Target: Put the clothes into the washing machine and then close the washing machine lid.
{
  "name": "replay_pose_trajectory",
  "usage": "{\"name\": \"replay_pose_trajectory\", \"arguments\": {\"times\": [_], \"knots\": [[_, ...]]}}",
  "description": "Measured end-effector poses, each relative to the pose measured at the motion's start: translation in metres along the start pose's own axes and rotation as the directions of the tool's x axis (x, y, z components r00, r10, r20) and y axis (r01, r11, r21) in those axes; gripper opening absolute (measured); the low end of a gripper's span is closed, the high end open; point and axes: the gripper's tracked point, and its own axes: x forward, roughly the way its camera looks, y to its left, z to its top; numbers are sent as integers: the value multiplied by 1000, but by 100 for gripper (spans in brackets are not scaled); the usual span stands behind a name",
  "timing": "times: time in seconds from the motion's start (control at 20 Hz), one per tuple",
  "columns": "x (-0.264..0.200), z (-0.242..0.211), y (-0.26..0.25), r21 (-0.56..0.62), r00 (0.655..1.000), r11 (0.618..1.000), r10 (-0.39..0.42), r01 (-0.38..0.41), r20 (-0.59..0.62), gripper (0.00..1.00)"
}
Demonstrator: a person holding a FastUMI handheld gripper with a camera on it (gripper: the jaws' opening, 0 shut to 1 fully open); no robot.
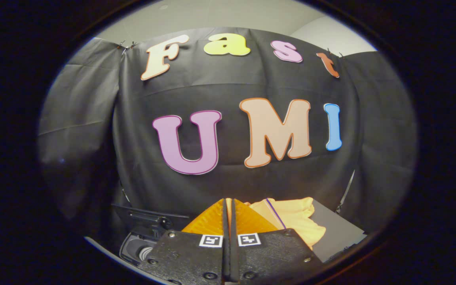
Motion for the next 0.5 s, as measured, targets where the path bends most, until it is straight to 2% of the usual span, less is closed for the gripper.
{"name": "replay_pose_trajectory", "arguments": {"times": [0.5], "knots": [[12, 16, 95, 10, 989, 990, 144, -144, -25, 0]]}}
